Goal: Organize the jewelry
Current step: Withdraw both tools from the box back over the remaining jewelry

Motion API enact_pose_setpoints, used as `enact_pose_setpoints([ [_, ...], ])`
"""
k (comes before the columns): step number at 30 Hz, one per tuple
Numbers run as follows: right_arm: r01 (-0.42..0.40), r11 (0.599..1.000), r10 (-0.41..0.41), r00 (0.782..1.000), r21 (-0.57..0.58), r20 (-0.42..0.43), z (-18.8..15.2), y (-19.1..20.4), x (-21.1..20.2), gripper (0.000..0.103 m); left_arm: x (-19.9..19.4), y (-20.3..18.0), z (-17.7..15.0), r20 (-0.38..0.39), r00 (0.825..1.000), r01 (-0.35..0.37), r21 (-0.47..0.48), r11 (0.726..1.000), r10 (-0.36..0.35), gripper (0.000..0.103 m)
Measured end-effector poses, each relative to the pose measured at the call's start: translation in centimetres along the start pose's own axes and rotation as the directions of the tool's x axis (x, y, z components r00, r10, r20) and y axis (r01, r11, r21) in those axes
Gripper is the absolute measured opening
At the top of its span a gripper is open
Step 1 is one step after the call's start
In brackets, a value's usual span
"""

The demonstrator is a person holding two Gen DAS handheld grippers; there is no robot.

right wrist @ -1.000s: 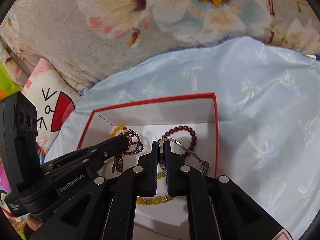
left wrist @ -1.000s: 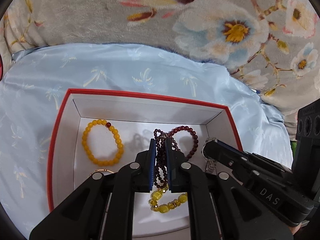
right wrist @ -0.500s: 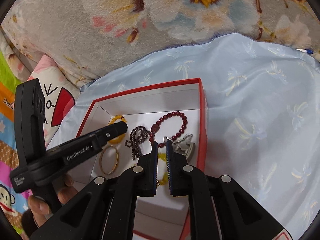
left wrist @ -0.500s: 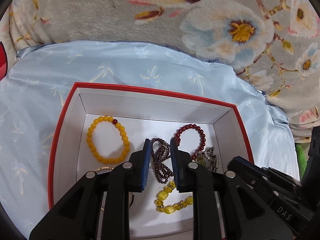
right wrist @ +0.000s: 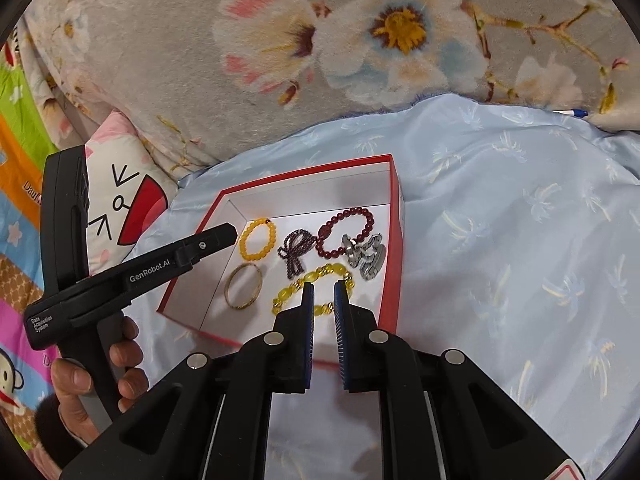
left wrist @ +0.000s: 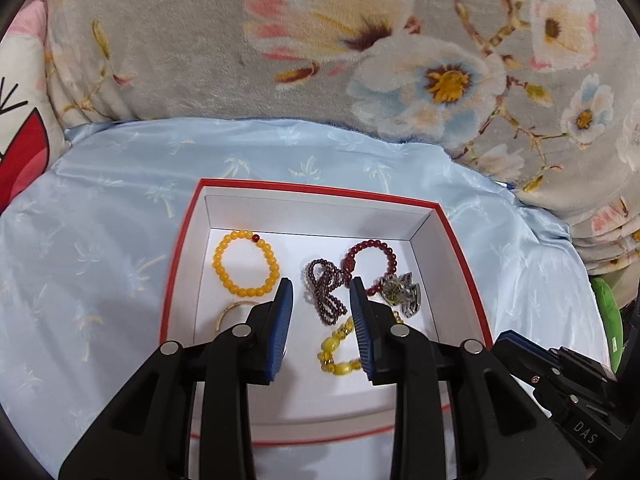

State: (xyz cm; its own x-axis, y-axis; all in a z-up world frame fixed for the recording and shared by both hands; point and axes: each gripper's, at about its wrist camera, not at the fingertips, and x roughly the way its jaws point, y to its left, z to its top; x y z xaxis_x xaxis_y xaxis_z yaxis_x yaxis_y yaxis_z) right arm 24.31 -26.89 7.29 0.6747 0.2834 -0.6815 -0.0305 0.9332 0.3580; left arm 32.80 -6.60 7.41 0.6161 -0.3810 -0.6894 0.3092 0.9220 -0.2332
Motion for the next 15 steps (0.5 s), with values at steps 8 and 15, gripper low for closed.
enact_pose_setpoints([
  [8,0.036,0.998,-0.035,0.999,-0.058,0.017,-2.8,2.5,-2.4,0.013,-4.5,-0.5,-3.1,0.053,0.997,-0.052,0.037,0.998,0.05,0.037],
  [15,0.062,0.994,-0.061,0.998,-0.095,0.013,-6.2,4.1,-4.3,0.024,-7.3,-0.1,-7.1,0.053,0.995,-0.093,0.055,0.994,0.09,0.04],
])
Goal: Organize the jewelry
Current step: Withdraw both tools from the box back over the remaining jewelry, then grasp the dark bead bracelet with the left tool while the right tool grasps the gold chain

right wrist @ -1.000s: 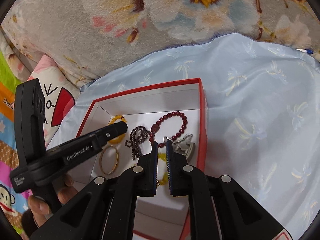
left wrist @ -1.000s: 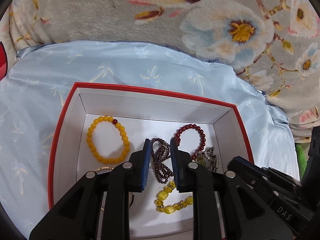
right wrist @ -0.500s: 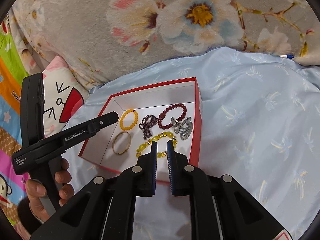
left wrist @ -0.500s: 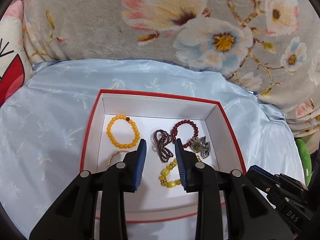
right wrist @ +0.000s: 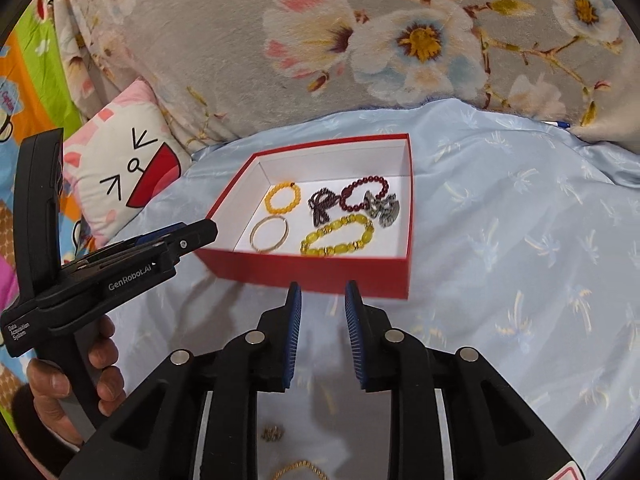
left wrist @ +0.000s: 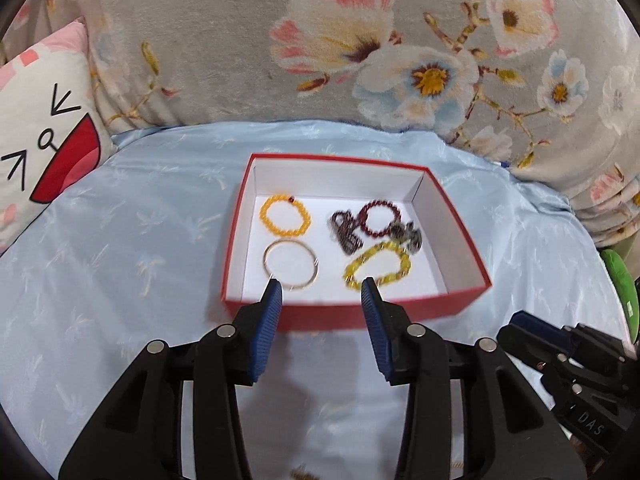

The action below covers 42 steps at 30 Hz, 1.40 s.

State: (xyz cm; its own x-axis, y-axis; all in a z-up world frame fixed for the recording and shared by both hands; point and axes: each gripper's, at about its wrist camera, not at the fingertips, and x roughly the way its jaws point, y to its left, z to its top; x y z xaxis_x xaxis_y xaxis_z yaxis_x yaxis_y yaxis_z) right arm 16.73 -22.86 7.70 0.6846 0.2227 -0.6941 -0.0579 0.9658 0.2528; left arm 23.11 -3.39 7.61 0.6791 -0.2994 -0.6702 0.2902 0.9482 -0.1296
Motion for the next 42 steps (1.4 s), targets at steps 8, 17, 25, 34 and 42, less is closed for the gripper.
enact_pose_setpoints([
  [8,0.027,0.999,-0.028,0.999,-0.023,-0.046,-4.8,1.2,-1.8,0.024,-1.6,1.2,-5.3,-0.057,0.998,-0.04,-0.004,0.999,0.04,0.04],
  [17,0.031,0.999,-0.033,0.993,-0.018,-0.112,-9.2,1.5,-2.6,0.024,-3.1,1.6,-10.1,-0.108,0.993,-0.051,-0.019,0.998,0.049,0.048],
  [25,0.048,0.999,-0.049,0.988,-0.01,-0.145,-11.7,1.5,-3.1,0.024,-4.5,0.6,-12.6,-0.13,0.991,-0.035,0.003,0.999,0.035,0.049],
  [34,0.084,0.996,-0.087,0.983,-0.026,-0.161,-13.1,1.2,-2.8,0.024,-5.2,-1.6,-15.1,-0.161,0.987,0.016,0.043,0.999,-0.009,0.052],
  [42,0.097,0.995,-0.102,0.979,-0.037,-0.177,-13.5,1.1,-2.2,0.024,-4.7,-2.6,-16.1,-0.181,0.983,0.024,0.079,0.997,-0.009,0.052],
])
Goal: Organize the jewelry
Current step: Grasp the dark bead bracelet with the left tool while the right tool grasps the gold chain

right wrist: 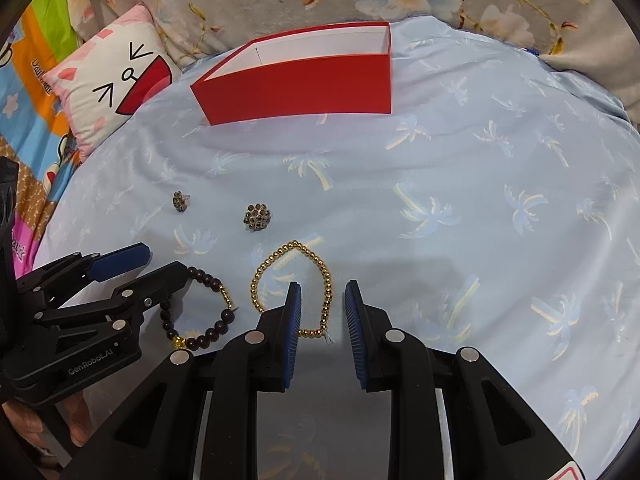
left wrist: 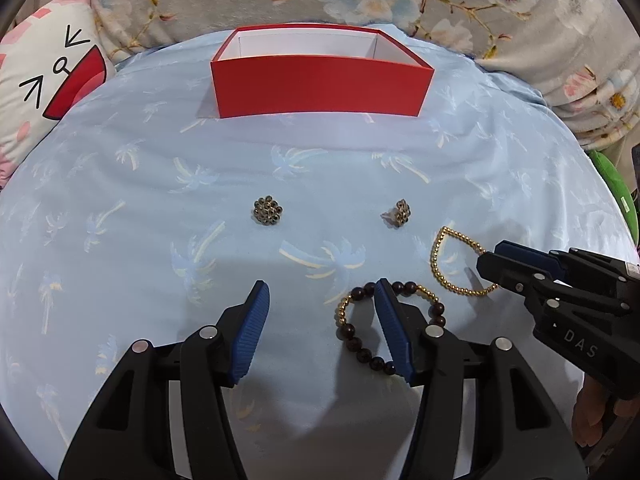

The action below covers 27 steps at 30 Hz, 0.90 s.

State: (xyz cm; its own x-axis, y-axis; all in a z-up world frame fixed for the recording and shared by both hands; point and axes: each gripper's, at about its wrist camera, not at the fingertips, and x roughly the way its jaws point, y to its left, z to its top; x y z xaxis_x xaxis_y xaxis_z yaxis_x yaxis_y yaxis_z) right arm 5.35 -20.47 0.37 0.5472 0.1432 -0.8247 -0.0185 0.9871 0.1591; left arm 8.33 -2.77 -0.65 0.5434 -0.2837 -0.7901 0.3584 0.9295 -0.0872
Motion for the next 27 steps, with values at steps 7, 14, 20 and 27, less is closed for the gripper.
enact_pose_setpoints([
  [7,0.024,0.999,-0.024,1.0,-0.022,0.001,-0.1,0.4,0.3,0.022,0.3,-0.5,-0.5,0.005,1.0,-0.026,0.036,0.999,0.026,0.052],
  [14,0.039,0.999,-0.039,0.999,-0.018,0.004,-0.2,0.2,0.3,0.015,0.2,-0.9,-0.9,0.023,0.999,-0.036,0.062,0.997,0.034,0.05],
  [20,0.044,0.999,-0.044,0.999,-0.006,0.004,-0.2,-0.2,0.3,0.008,0.1,-1.1,-0.9,0.031,0.999,-0.024,0.069,0.997,0.022,0.029],
  [27,0.028,1.0,-0.028,1.0,0.009,0.001,-0.2,-0.4,0.3,0.004,0.0,-1.1,-0.7,0.02,0.999,0.026,0.07,0.997,-0.028,0.007],
])
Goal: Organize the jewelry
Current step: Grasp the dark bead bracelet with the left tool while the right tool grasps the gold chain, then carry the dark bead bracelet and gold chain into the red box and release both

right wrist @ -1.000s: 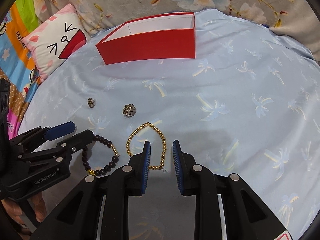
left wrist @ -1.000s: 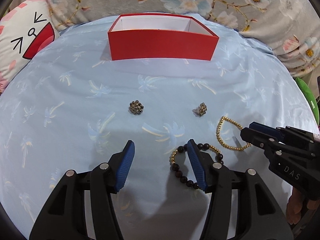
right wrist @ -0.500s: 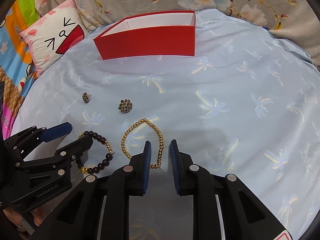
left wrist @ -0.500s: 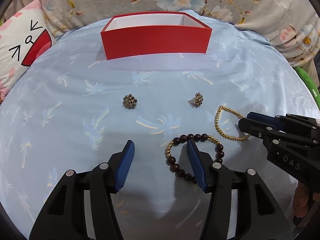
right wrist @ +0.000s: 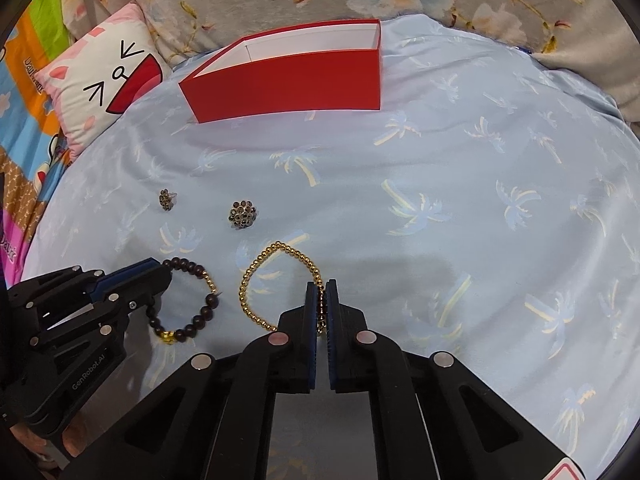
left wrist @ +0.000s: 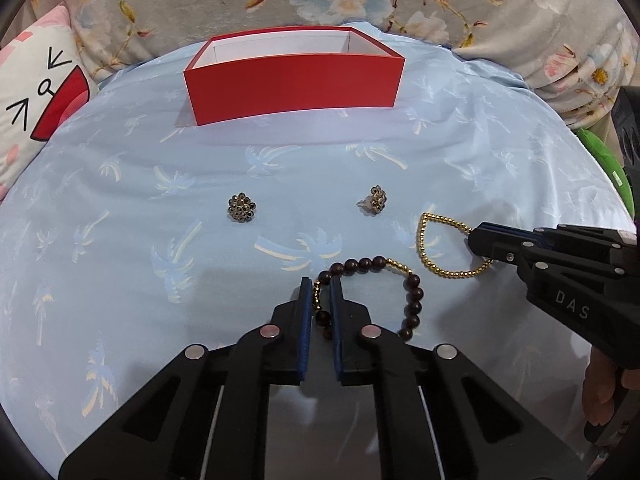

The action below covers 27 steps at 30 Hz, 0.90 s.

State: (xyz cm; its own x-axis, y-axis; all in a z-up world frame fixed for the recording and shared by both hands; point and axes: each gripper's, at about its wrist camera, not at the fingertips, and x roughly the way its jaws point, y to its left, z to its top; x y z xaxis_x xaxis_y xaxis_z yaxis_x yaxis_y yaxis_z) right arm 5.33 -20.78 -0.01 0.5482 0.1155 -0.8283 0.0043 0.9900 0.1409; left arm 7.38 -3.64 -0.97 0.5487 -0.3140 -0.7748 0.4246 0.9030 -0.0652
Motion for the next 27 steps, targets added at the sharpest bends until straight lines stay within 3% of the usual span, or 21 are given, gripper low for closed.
enact_pose_setpoints([
  [15,-0.032,0.999,0.031,0.997,0.016,0.077,1.6,0.0,-2.7,0.004,-2.2,0.8,2.2,0.037,0.996,0.079,-0.063,0.995,-0.077,0.004],
  [27,-0.057,0.998,0.056,0.989,0.004,0.139,3.8,0.4,-4.5,0.004,-4.6,1.3,5.5,0.118,0.991,0.073,-0.053,0.996,-0.067,0.003],
])
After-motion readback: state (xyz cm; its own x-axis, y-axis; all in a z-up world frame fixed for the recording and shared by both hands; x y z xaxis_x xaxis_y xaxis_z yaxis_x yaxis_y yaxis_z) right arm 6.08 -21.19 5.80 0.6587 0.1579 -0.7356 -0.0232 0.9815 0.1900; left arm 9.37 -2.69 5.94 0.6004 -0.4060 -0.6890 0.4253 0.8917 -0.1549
